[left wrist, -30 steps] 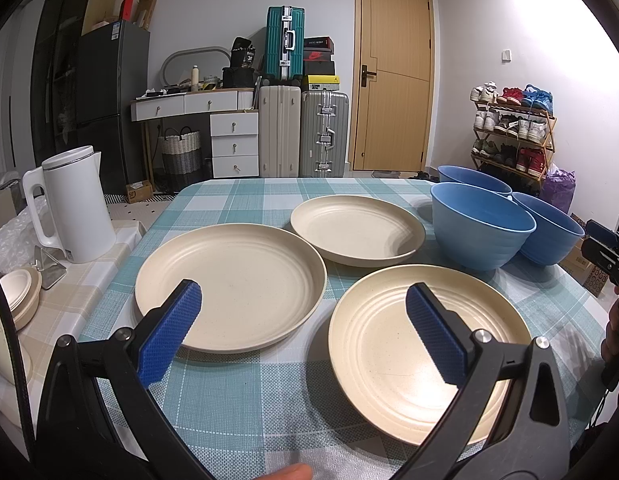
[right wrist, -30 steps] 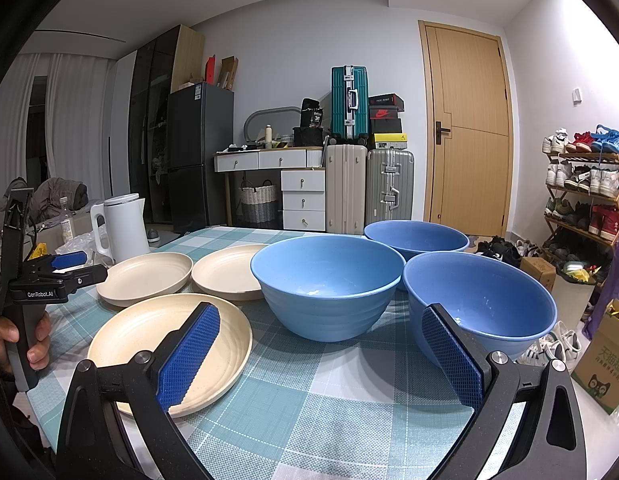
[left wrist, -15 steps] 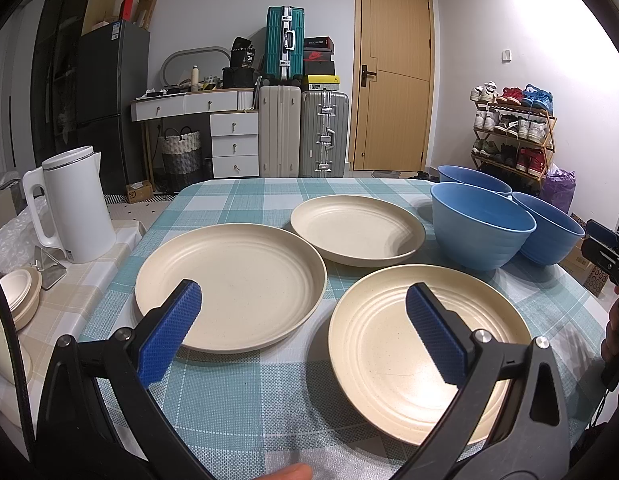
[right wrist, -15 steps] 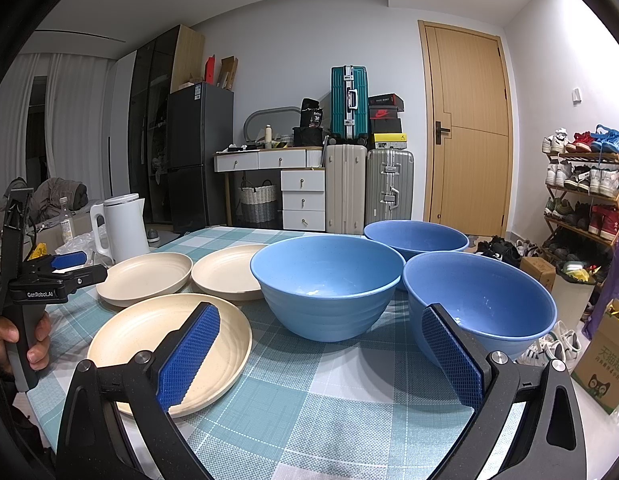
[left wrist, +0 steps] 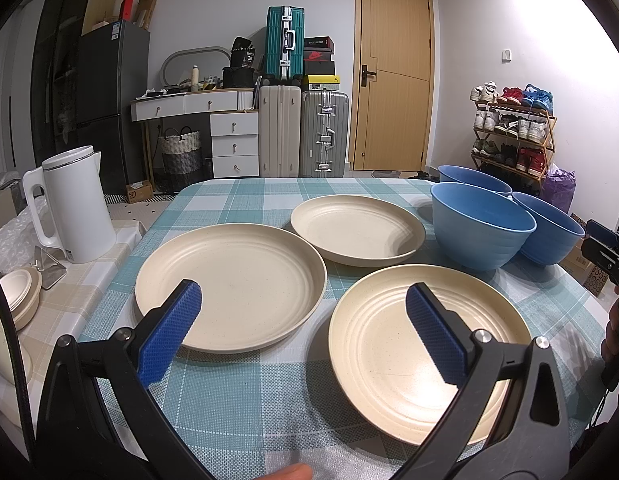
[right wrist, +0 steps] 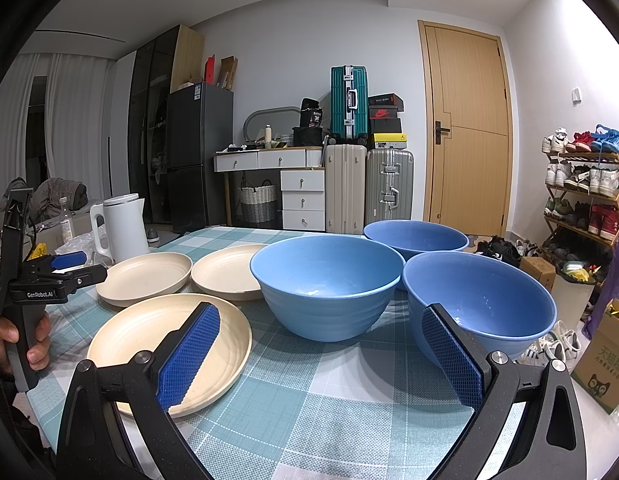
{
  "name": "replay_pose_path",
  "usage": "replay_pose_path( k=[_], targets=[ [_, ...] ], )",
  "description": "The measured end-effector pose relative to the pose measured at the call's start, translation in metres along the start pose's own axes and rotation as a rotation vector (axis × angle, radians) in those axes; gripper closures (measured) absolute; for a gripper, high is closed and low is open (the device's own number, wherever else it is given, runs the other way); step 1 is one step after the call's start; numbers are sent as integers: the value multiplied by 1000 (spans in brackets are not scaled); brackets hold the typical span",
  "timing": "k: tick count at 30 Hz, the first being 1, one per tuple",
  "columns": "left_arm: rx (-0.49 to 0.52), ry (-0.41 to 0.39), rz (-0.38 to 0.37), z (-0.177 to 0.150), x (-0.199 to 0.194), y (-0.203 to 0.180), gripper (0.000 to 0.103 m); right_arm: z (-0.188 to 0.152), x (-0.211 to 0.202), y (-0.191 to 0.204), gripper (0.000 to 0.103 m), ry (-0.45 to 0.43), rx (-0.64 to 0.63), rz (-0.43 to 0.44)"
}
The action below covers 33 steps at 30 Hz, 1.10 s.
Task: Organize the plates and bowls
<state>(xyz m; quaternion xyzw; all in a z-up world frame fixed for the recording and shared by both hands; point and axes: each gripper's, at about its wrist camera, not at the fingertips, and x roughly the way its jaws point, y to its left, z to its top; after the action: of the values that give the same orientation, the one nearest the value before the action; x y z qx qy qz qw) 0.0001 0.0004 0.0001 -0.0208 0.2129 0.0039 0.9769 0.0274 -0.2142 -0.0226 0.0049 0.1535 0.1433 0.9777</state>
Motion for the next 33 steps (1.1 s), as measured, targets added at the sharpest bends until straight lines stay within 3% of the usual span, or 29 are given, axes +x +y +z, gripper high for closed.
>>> replay_pose_path(
  k=[33],
  targets=[
    [-1, -6, 5, -2, -4, 3, 1, -1, 7, -4, 0, 12, 27, 3]
  ],
)
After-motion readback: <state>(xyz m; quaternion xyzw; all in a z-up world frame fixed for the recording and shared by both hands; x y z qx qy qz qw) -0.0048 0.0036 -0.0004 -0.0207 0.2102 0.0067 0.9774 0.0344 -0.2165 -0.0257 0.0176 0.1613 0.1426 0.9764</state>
